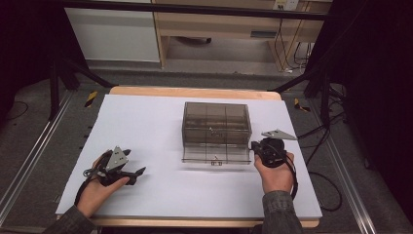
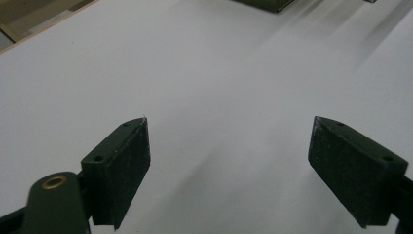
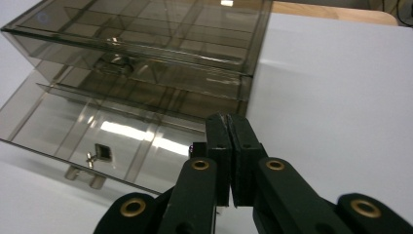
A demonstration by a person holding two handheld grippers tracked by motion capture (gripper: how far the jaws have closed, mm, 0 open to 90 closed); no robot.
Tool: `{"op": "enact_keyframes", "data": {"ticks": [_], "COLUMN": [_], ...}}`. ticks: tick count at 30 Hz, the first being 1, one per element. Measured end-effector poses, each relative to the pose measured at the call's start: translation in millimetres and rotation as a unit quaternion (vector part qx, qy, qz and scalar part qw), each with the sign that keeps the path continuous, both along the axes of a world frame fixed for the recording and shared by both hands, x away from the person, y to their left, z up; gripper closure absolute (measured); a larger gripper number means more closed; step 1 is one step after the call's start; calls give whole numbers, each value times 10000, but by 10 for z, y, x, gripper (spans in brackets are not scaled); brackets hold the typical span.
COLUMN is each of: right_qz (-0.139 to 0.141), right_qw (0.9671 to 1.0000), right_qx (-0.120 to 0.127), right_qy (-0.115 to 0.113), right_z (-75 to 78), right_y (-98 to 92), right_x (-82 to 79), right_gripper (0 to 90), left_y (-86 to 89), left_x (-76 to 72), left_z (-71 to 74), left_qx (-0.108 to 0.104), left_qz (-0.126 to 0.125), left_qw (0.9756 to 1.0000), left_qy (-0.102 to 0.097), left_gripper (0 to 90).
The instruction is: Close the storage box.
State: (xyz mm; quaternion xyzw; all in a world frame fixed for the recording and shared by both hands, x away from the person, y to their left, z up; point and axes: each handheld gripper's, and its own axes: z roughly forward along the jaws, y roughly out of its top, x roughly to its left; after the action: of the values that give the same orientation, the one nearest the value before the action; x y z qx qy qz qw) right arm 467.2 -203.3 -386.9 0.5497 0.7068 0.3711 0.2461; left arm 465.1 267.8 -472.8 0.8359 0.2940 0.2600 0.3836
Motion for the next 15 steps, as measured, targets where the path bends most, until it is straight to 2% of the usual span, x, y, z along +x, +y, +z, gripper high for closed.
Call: {"op": "enact_keyframes", "data": {"ticks": [15], "right_qz": [463], "right_qw": [9988], "right_qx": [18], "right_qy": [-159], "right_z": [1], "right_y": [300], "right_x": [48], "right_gripper": [887], "left_y": [7], "left_x": [6], "left_z": [-6], "left_qx": [60], "left_qz": [-12], "left_qw": [10000], "left_qy": [11], "left_gripper": [151]}}
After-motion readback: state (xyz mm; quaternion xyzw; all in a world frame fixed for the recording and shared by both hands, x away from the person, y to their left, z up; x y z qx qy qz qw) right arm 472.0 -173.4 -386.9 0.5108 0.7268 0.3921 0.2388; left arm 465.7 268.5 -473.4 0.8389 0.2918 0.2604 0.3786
